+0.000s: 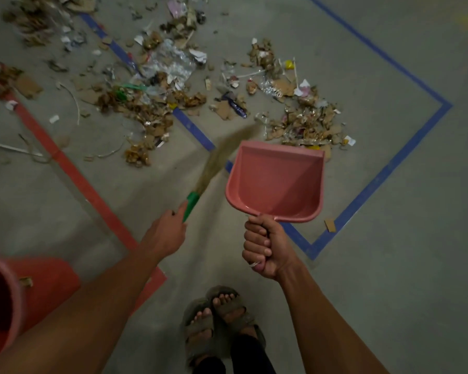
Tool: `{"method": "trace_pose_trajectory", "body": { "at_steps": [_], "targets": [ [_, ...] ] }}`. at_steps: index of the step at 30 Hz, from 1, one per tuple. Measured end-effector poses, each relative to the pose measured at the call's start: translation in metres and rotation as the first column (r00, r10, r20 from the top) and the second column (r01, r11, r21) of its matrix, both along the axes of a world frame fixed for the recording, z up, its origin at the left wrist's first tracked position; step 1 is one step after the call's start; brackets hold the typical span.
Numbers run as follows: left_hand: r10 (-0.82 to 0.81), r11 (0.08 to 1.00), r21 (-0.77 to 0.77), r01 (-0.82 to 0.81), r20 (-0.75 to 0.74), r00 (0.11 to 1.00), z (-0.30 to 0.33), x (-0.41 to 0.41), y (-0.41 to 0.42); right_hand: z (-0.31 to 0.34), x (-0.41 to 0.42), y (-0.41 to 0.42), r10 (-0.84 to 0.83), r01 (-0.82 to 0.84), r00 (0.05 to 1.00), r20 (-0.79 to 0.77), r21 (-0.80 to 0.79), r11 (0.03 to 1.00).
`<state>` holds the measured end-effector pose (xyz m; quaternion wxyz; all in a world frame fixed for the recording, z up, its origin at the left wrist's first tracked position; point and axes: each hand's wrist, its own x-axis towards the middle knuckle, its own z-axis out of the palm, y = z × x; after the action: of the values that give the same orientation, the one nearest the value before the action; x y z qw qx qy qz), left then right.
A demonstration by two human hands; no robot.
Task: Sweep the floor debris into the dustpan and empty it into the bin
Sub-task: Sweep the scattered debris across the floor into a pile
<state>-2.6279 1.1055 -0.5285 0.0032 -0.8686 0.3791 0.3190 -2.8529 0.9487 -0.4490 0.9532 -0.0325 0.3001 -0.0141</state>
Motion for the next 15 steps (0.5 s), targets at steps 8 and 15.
{"method": "trace_pose_trajectory", "body": {
  "at_steps": [8,15],
  "targets": [
    [0.247,0.942,0.226,-0.249,0.037,0.968,-0.005,0.002,-0.021,-0.001,-0.015,-0.002,-0.018,0.017,0.999,-0.047,-0.02,1.0],
    [0.423,0.906,-0.054,-0.42,0.056,0.905,0.012,-0.031,-0.02,0.003,-0.041,-0.002,-0.073,0.072,0.995,-0.071,-0.01,0.997]
  ]
}}
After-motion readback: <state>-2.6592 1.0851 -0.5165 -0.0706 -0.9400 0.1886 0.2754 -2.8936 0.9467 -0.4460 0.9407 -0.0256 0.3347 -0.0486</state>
